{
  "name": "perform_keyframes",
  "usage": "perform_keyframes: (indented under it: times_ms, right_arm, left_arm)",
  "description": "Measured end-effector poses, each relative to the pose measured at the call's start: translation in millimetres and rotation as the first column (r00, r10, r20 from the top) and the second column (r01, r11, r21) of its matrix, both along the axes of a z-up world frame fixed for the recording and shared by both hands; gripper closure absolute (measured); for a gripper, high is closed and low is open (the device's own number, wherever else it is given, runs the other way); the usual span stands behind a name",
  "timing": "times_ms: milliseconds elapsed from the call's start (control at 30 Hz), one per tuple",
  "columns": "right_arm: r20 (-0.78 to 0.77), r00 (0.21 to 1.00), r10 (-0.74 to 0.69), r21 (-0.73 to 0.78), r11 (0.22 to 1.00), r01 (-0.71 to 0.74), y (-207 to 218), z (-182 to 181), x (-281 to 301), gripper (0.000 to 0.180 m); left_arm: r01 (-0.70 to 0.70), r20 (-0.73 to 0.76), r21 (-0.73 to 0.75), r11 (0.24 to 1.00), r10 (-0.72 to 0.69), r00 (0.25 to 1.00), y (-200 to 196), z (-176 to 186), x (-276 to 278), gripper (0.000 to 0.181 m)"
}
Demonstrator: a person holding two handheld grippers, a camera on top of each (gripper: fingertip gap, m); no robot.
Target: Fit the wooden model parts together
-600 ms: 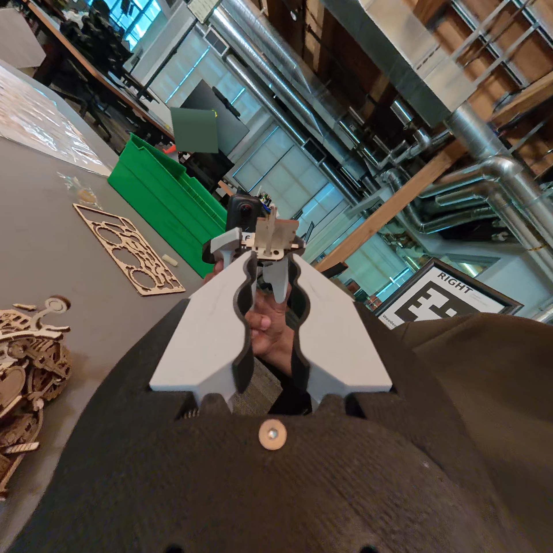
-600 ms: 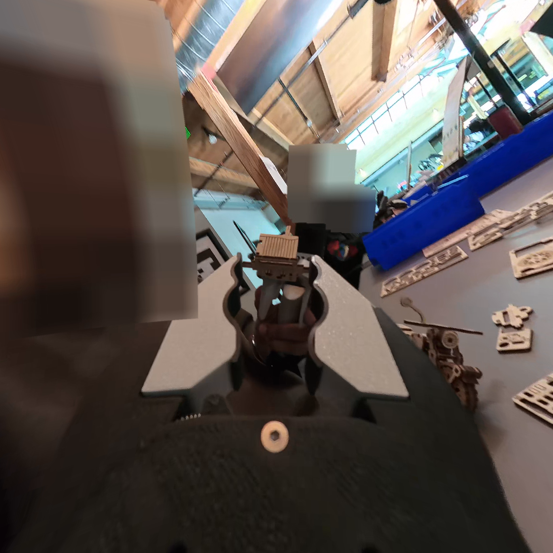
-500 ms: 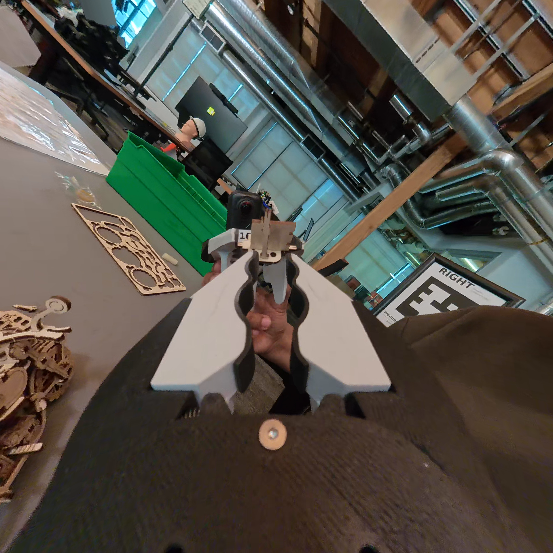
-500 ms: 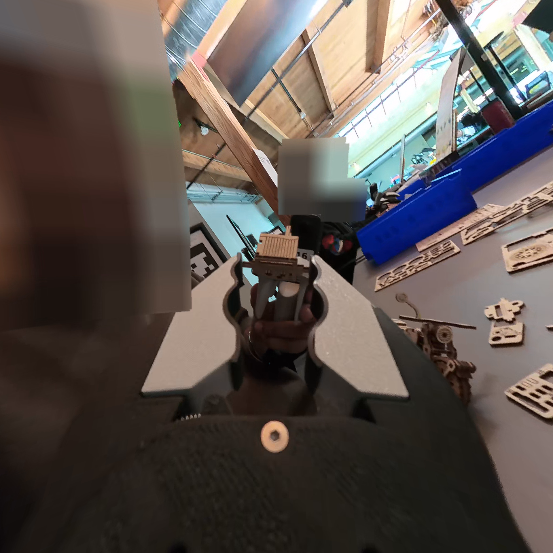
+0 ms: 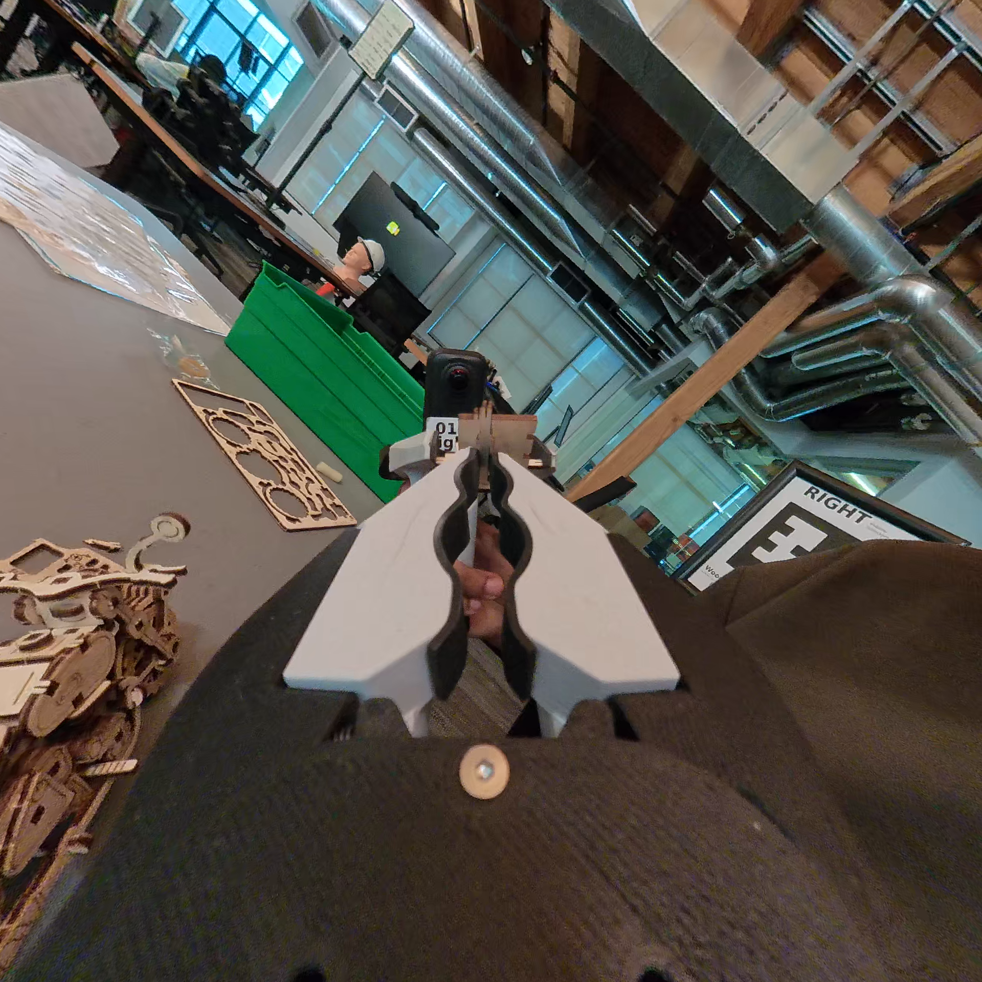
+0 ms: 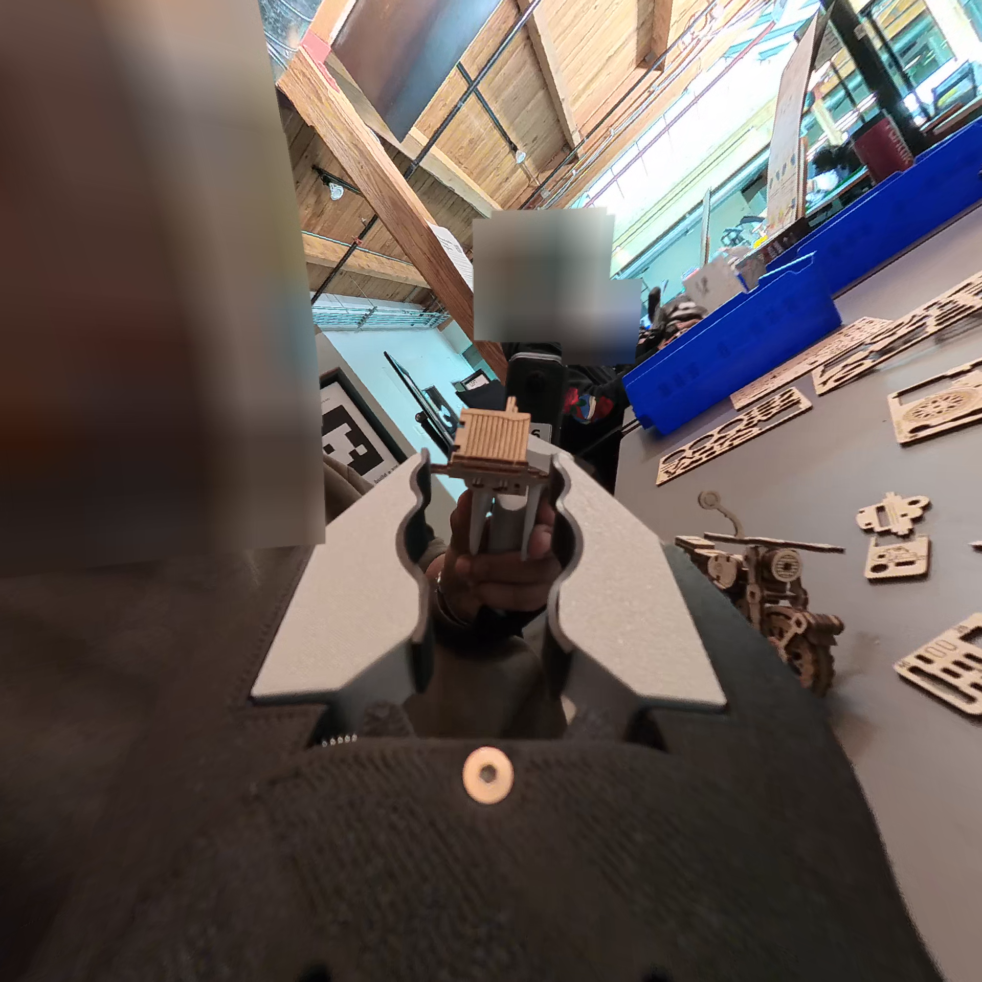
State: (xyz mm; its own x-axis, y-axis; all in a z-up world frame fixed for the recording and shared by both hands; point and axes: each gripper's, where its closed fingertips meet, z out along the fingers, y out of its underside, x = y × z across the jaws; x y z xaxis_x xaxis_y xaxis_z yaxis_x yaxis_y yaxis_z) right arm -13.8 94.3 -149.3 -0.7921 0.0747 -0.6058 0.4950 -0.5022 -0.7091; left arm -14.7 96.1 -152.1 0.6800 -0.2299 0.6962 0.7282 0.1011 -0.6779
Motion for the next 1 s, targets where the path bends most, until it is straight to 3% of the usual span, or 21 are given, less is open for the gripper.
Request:
perform_keyframes:
  times_ms: [200,433,567,667,900,1000]
  right_arm:
    - [-0.009,1.000,0.004,0.032,0.999,-0.004,1,-1,2,0.136]
    - [0.027,0.999,-0.024,0.089,0.996,0.022,-2,-11,-3,0.136]
    - [0.014,0.998,-0.054,0.126,0.991,0.052,-4,-11,-4,0.136]
    - [-0.029,0.996,-0.085,0.189,0.978,0.089,-2,-12,-3,0.136]
    - [0.018,0.997,-0.077,0.217,0.973,0.071,-6,-19,-6,0.136]
    - [0.037,0.997,-0.062,0.195,0.979,0.053,-6,-18,-6,0.136]
  left_arm:
    - [-0.030,-0.165,-0.081,0.996,0.016,0.986,3,-4,6,0.180]
    - [0.011,0.077,-0.036,0.999,-0.009,0.997,0,-11,-5,0.181]
    - [-0.051,-0.082,-0.072,0.996,0.045,0.996,-1,-9,-5,0.180]
    - [-0.025,-0.132,-0.123,0.992,0.008,0.991,1,-14,-2,0.179]
    - [0.032,0.057,-0.049,0.998,-0.029,0.998,-2,-16,-10,0.181]
    - [0.039,0.067,-0.033,0.999,-0.037,0.997,-3,-15,-10,0.181]
